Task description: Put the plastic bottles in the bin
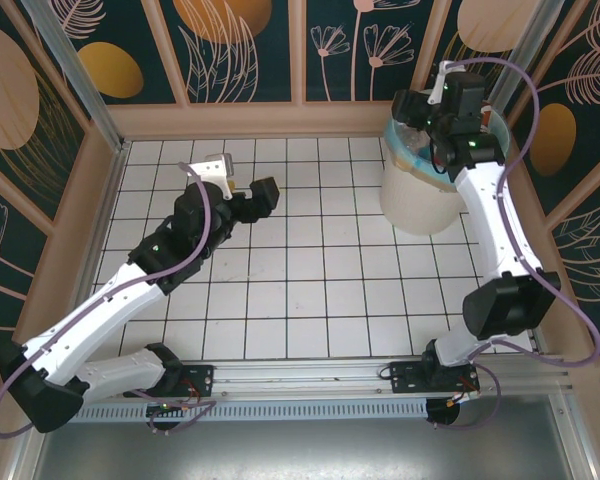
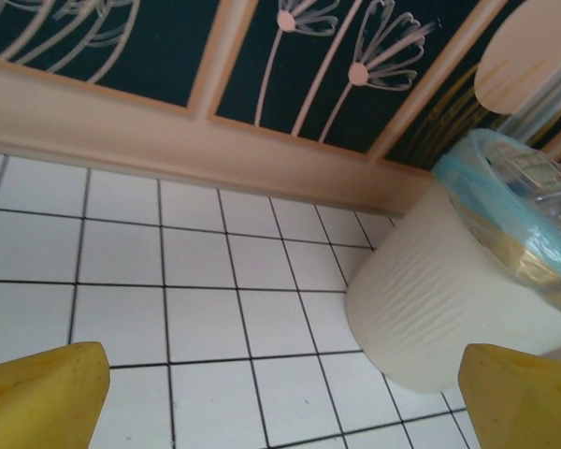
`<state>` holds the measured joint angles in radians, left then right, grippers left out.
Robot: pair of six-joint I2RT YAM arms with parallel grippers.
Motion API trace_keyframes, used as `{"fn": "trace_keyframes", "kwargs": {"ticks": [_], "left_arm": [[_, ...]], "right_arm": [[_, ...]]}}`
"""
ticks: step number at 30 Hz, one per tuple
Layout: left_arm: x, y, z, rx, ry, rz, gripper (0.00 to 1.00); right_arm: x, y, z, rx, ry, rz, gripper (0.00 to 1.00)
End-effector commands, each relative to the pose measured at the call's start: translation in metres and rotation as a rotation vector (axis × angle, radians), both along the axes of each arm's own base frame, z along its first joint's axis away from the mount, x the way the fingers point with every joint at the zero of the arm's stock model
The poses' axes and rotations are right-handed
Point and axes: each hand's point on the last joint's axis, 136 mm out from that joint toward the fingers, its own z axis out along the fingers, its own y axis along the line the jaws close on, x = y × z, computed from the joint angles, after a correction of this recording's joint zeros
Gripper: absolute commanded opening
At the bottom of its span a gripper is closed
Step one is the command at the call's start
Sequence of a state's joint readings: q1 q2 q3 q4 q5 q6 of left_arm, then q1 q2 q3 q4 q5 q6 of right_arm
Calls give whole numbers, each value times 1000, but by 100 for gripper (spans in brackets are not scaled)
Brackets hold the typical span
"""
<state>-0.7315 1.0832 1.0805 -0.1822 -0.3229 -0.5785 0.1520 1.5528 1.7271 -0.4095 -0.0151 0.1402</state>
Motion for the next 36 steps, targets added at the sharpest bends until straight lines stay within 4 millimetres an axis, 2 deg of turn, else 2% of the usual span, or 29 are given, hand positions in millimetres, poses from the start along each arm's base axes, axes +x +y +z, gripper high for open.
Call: {"fn": "trace_keyframes", "kwargs": {"ticks": [1,4,6,10,14,19,21,24,29,33,36], "left_arm": [[0,28,13,34,-84,113,96],[-3,53,17,56,-150,217,96],[-4,69,9,92,-182,287,97],[-9,99,-3,170,-242,419,99],[-18,125,-18,233,-286,533,98],[-24,148,-41,301,-324,618,98],[-21,158,-55,311,-326,634,98],[-15,176,-79,310,-302,674,99],[-7,197,-113,358,-259,730,99],[0,208,-141,367,-225,751,98],[12,212,-149,400,-190,746,99]], "right_arm": [[-37,5,36,9,-99,9,75],[-73,18,41,-8,-196,50,75],[-101,26,38,-18,-282,87,75],[-152,27,20,-19,-402,135,75],[-179,17,-13,-31,-385,130,75],[-184,0,-86,-109,-239,67,75],[-184,-6,-116,-139,-197,39,75],[-182,-13,-150,-167,-170,4,75],[-174,-19,-179,-177,-155,-48,75],[-166,-33,-213,-210,-123,-134,77],[-163,-42,-237,-232,-115,-176,77]]}}
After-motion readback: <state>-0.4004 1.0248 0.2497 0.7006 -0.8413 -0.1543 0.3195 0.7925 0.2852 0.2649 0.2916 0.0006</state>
